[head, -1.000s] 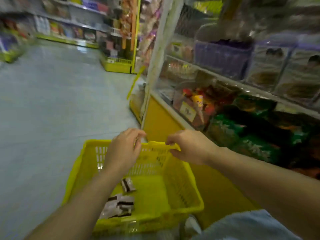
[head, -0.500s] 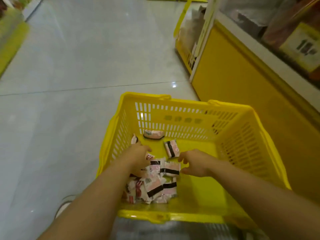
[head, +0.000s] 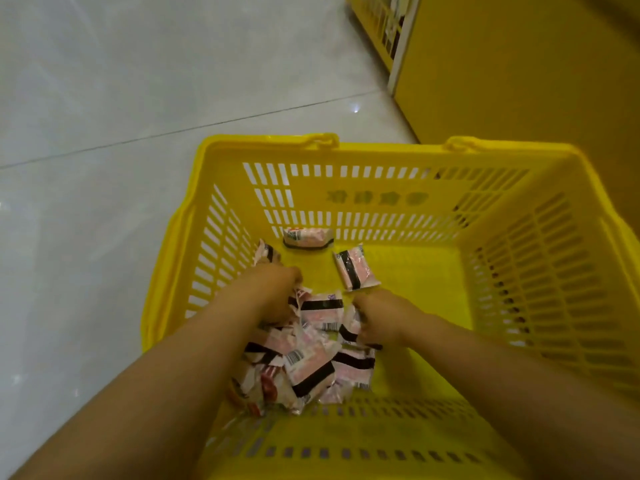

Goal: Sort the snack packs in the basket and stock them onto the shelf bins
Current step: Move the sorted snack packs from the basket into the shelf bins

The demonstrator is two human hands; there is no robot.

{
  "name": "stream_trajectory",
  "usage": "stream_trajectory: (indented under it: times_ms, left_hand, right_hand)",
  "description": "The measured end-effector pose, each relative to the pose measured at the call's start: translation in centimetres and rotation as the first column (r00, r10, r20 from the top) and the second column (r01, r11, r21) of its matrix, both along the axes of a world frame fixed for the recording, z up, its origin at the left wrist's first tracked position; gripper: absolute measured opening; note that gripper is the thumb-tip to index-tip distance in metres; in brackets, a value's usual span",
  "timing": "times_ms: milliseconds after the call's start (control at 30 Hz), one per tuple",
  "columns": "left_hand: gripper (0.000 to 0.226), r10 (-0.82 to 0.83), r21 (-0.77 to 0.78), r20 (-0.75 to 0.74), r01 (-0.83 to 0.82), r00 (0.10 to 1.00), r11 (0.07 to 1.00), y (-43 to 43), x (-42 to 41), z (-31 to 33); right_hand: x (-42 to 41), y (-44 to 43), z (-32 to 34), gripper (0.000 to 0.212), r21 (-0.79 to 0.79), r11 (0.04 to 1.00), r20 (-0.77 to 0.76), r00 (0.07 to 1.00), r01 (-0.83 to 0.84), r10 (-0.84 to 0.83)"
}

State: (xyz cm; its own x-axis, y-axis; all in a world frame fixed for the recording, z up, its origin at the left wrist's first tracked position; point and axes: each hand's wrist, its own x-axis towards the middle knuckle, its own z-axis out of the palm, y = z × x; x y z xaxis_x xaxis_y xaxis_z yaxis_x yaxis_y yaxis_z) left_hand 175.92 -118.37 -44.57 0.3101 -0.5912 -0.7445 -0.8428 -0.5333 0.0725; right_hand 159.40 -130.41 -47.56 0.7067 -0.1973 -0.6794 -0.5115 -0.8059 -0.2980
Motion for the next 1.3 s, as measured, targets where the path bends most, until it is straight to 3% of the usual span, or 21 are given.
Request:
stream_trajectory:
  times_ms: [100,167,233,300,367,467,533,600,667,733,833,933,1000,1100,1167,1233,1300]
  left_hand:
    - [0.076,0.083,-0.082,-0.085,-0.090,0.993,0.993,-0.3,0.0,0.6]
    - [0.070,0.160,-0.234,-0.158,-0.195,0.974,0.952,-0.6,0.0,1.4]
    - [0.066,0.235,-0.404,-0.237,-0.316,0.943,0.859,-0.8,-0.2,2.1]
    - [0.065,0.369,-0.496,-0.380,-0.524,0.848,0.692,-1.1,-0.5,3.0]
    - [0.066,0.509,-0.462,-0.527,-0.732,0.680,0.500,-1.3,-0.7,4.1]
    - [0.065,0.550,-0.165,-0.776,-0.941,0.309,0.295,-1.5,-0.3,5.0]
    - [0.048,0.475,0.092,-0.880,-0.968,0.031,0.235,-1.4,0.1,5.3]
    - [0.034,0.402,0.200,-0.911,-0.949,-0.089,0.242,-1.4,0.4,5.4]
    - [0.034,0.365,0.211,-0.925,-0.944,-0.108,0.255,-1.6,0.6,5.4]
    - [0.046,0.357,0.174,-0.930,-0.958,-0.084,0.227,-1.6,0.5,5.5]
    - [0.054,0.423,0.033,-0.904,-0.977,0.062,0.212,-1.7,0.1,5.8]
    - [0.028,0.476,-0.103,-0.855,-0.966,0.208,0.237,-2.1,-0.1,6.1]
    - [0.016,0.473,-0.036,-0.871,-0.979,0.129,0.200,-2.3,-0.3,6.3]
    - [0.044,0.282,0.375,-0.902,-0.917,-0.328,0.133,-2.1,-0.4,6.7]
    - [0.063,0.167,0.500,-0.865,-0.844,-0.474,0.193,-1.7,-0.4,6.9]
    - [0.059,0.136,0.451,-0.892,-0.857,-0.431,0.250,-1.7,-0.5,7.1]
    - [0.043,0.211,0.338,-0.933,-0.912,-0.292,0.231,-2.1,-0.8,7.2]
  right_hand:
    - [-0.2,-1.0,1.3,0.035,-0.049,0.998,-0.041,0.998,-0.046,0.044]
    - [0.2,-2.3,3.3,0.027,-0.022,1.000,0.087,0.996,0.021,-0.019]
    - [0.7,-3.7,5.8,0.024,0.072,0.982,0.283,0.941,0.172,-0.185]
    - [1.2,-4.8,8.3,0.020,0.263,0.919,0.429,0.817,0.295,-0.385]
    - [1.7,-5.6,10.2,0.020,0.499,0.803,0.442,0.701,0.326,-0.560]
    - [2.1,-5.9,11.7,0.028,0.683,0.672,0.333,0.697,0.286,-0.635]
    - [2.1,-5.9,11.5,0.042,0.774,0.567,0.212,0.728,0.282,-0.652]
    - [2.0,-5.4,11.0,0.045,0.827,0.458,0.100,0.717,0.326,-0.690]
    - [2.0,-5.0,10.3,0.032,0.835,0.405,0.087,0.637,0.372,-0.766]
    - [1.8,-5.0,9.7,0.014,0.806,0.429,0.165,0.542,0.407,-0.824]
    - [1.8,-5.1,9.2,0.020,0.772,0.473,0.248,0.483,0.425,-0.840]
    - [1.9,-5.3,9.3,0.032,0.804,0.424,0.200,0.483,0.416,-0.852]
    - [1.9,-5.6,9.5,0.047,0.838,0.359,0.126,0.494,0.411,-0.860]
    - [2.0,-5.6,9.7,0.041,0.873,0.297,0.066,0.509,0.387,-0.858]
    - [2.1,-5.3,9.8,0.032,0.886,0.243,0.035,0.466,0.394,-0.884]
    - [2.1,-5.1,9.8,0.028,0.898,0.180,0.005,0.400,0.402,-0.916]
    - [2.2,-5.1,9.9,0.024,0.901,0.149,-0.009,0.362,0.407,-0.932]
